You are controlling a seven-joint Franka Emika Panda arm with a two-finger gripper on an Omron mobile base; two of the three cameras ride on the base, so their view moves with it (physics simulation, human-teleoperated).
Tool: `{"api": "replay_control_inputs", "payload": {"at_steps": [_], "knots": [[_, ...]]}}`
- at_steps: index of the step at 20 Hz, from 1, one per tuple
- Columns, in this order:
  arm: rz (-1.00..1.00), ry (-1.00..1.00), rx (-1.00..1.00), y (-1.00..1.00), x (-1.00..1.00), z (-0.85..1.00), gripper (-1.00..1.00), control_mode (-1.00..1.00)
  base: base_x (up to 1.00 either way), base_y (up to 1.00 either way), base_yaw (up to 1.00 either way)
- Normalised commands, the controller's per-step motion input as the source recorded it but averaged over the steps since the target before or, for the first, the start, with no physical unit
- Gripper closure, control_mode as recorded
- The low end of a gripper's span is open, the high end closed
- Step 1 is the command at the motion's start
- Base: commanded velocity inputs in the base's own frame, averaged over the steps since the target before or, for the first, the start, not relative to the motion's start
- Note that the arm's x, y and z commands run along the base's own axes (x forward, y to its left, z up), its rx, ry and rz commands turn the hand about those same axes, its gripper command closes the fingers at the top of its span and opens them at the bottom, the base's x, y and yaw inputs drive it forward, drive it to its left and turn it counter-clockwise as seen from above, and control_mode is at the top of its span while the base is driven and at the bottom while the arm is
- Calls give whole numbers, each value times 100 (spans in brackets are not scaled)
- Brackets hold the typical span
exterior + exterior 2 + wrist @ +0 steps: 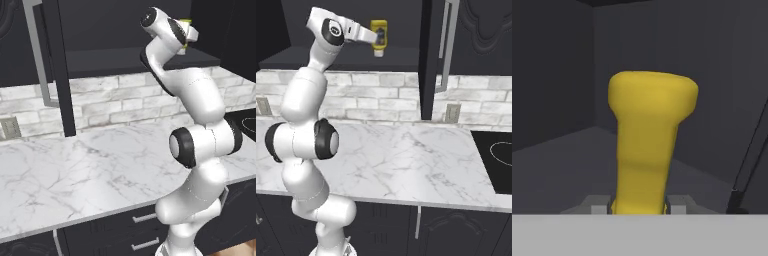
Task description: Move the shaker and mustard from the cabinet to the dining counter.
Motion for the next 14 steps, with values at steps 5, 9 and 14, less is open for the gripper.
{"api": "replay_control_inputs", "payload": {"at_steps": [5,9,14], "knots": [[-1,-32,0,2,-100,-29,100,-100,0,0,0],[0,-26,0,0,-98,-6,100,-100,0,0,0],[0,-16,1,2,-78,14,100,-100,0,0,0]]}}
